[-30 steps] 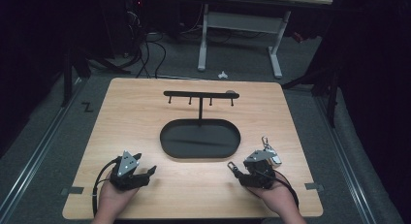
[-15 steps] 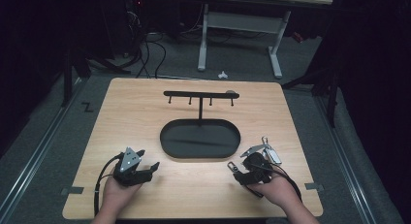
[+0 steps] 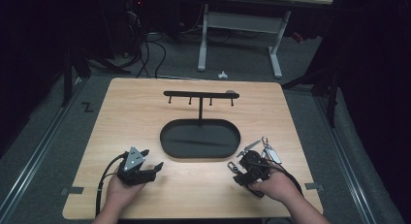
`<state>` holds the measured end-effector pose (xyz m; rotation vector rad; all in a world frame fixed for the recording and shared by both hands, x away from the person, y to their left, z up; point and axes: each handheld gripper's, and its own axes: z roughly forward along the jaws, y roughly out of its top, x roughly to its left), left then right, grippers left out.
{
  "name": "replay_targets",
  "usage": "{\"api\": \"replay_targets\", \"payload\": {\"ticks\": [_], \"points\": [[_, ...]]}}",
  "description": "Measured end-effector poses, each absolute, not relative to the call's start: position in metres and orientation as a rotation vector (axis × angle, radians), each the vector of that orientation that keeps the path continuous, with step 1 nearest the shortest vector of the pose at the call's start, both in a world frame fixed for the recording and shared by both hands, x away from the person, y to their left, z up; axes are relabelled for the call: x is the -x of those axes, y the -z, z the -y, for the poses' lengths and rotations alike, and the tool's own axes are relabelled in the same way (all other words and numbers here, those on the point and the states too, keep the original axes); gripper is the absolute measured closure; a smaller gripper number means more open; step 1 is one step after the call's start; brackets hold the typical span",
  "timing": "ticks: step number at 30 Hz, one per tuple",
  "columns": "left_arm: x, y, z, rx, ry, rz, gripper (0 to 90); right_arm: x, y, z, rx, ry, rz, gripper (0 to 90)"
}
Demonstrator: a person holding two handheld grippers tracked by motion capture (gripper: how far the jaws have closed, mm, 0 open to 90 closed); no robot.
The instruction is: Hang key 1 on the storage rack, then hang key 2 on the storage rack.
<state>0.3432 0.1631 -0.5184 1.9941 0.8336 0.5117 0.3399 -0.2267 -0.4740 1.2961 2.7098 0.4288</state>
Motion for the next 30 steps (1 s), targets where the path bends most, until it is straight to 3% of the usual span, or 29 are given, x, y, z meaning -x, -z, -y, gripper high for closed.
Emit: {"api": "replay_targets", "payload": {"ticks": [11, 30], "points": [[-0.342, 0.517, -0.162, -1.992, -0.510, -0.825, 28.2, -0.347, 0.476, 0.215, -1.248, -0.334, -2.789, 33.3], [-0.344, 0.515, -0.153, -1.995, -0.504, -0.778, 28.2, -0.361, 0.483, 0.209, -1.268, -0.188, -2.810, 62.5]]}}
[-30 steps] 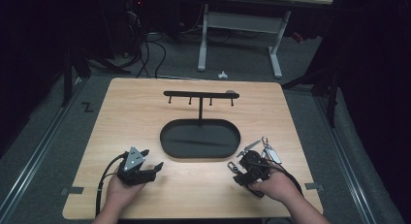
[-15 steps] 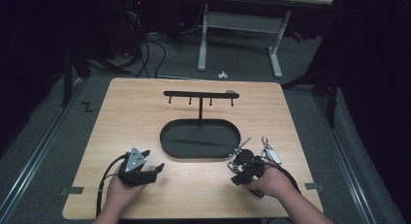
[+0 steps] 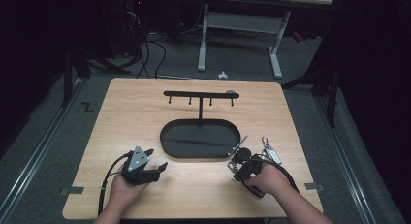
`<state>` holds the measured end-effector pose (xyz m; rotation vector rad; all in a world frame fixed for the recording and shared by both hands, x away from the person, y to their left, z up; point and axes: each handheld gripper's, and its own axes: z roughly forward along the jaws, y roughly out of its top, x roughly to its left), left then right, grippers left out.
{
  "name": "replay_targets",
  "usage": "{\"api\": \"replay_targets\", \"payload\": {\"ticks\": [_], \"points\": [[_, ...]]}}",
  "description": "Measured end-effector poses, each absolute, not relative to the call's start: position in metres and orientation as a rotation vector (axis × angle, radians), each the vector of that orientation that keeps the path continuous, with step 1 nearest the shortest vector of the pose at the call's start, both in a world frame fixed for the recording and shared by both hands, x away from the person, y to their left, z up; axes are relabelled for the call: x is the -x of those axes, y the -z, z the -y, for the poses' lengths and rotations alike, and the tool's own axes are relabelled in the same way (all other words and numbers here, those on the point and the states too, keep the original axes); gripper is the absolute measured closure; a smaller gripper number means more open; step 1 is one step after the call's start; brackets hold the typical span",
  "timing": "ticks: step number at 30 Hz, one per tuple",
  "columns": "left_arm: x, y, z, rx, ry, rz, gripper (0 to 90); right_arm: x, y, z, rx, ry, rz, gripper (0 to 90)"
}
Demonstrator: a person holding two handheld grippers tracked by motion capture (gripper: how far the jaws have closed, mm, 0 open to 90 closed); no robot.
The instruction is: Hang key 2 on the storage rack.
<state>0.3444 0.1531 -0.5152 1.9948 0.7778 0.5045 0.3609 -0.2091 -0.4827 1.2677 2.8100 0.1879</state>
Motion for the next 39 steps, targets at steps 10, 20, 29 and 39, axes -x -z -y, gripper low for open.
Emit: {"api": "replay_targets", "payload": {"ticks": [10, 20, 29, 39], "points": [[-0.341, 0.510, -0.154, -1.981, -0.511, -0.760, 28.3, -0.373, 0.488, 0.197, -1.233, -0.011, -2.867, 77.6], [-0.339, 0.504, -0.156, -1.937, -0.495, -0.769, 27.9, -0.376, 0.488, 0.195, -1.226, 0.020, -2.892, 78.8], [-0.339, 0.504, -0.157, -1.926, -0.490, -0.781, 25.0, -0.375, 0.488, 0.193, -1.164, 0.030, -2.904, 79.8], [-0.340, 0.508, -0.154, -1.948, -0.478, -0.770, 24.7, -0.367, 0.479, 0.193, -1.156, 0.009, -2.931, 80.4]]}}
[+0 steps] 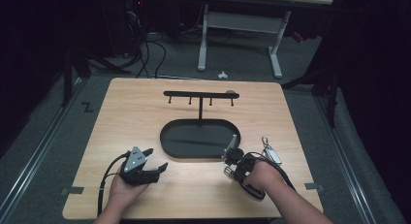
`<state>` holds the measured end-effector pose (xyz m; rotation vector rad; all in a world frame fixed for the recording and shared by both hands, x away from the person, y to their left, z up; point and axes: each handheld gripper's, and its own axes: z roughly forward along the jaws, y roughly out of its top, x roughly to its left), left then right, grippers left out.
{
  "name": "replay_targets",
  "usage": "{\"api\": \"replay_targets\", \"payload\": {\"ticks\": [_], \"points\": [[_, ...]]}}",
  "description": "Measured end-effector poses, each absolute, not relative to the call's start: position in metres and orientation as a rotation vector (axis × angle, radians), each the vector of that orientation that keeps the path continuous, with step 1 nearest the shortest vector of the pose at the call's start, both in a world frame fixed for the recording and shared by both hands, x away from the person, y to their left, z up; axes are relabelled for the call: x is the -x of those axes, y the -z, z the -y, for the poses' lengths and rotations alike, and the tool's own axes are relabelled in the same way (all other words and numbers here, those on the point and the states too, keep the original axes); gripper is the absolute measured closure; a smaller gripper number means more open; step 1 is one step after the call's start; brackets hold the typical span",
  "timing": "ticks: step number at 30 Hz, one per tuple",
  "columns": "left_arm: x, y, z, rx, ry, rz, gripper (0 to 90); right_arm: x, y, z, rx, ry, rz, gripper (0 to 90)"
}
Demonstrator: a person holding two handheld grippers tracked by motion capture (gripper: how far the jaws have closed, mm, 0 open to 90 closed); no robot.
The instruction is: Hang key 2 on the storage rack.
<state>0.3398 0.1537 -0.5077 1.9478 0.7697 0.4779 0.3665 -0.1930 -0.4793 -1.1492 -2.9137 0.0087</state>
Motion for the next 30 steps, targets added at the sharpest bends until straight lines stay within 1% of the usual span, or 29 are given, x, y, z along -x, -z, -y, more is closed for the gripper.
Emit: {"api": "replay_targets", "payload": {"ticks": [6, 7, 9, 13, 23, 30], "points": [[-0.340, 0.507, -0.156, -1.937, -0.482, -0.784, 24.7, -0.366, 0.459, 0.206, 1.204, 0.095, 2.902, 80.4], [-0.340, 0.507, -0.156, -1.937, -0.484, -0.784, 24.7, -0.363, 0.455, 0.206, 1.279, 0.093, 2.860, 80.4], [-0.340, 0.507, -0.156, -1.939, -0.484, -0.785, 24.7, -0.365, 0.450, 0.210, 1.221, 0.123, 2.904, 80.4], [-0.339, 0.507, -0.154, -1.950, -0.488, -0.777, 24.9, -0.363, 0.437, 0.214, 1.244, 0.158, 2.905, 80.4], [-0.340, 0.508, -0.153, -1.954, -0.494, -0.772, 25.0, -0.365, 0.414, 0.216, 1.262, 0.210, 2.928, 80.4], [-0.339, 0.508, -0.153, -1.956, -0.503, -0.771, 25.0, -0.369, 0.402, 0.209, 1.298, 0.255, 2.931, 80.3]]}}
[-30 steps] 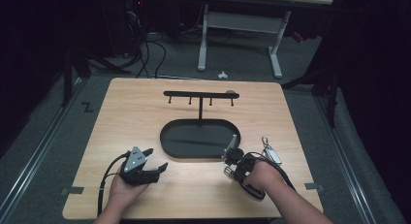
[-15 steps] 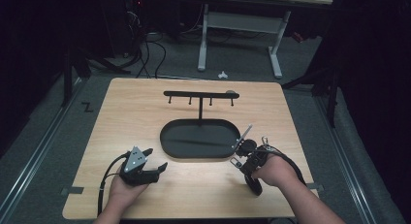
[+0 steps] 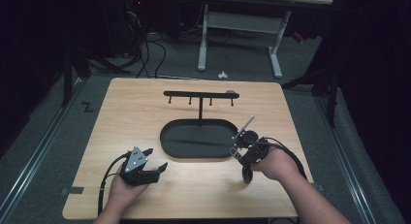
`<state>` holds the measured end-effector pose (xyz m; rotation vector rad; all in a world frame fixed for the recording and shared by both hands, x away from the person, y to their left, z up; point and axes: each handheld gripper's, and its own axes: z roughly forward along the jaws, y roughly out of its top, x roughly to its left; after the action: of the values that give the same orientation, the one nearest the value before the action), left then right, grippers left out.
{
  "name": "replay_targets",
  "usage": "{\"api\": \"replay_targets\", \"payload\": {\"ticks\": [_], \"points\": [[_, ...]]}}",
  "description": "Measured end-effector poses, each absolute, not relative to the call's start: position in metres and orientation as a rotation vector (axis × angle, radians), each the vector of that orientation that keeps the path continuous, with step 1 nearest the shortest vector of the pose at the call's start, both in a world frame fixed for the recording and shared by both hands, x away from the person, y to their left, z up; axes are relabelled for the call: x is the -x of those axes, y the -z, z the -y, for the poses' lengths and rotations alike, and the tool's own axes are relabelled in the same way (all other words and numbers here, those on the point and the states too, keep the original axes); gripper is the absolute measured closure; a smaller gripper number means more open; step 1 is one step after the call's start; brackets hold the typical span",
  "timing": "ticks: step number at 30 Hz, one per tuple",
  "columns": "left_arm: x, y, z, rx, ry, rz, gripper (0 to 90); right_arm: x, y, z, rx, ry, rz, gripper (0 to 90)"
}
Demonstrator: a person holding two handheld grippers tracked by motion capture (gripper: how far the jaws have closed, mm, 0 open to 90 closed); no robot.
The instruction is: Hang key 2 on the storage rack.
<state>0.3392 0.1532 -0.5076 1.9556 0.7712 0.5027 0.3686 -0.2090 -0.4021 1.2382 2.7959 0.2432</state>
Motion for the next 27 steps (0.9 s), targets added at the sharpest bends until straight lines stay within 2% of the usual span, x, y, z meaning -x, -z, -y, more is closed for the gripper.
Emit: {"api": "replay_targets", "payload": {"ticks": [12, 27], "points": [[-0.338, 0.507, -0.156, -1.953, -0.511, -0.773, 25.0, -0.375, 0.397, 0.206, -1.246, -0.277, -2.782, 80.4], [-0.329, 0.508, -0.171, -1.957, -0.529, -0.812, 25.0, -0.390, 0.370, 0.204, -1.212, -0.362, -2.740, 80.4]]}}
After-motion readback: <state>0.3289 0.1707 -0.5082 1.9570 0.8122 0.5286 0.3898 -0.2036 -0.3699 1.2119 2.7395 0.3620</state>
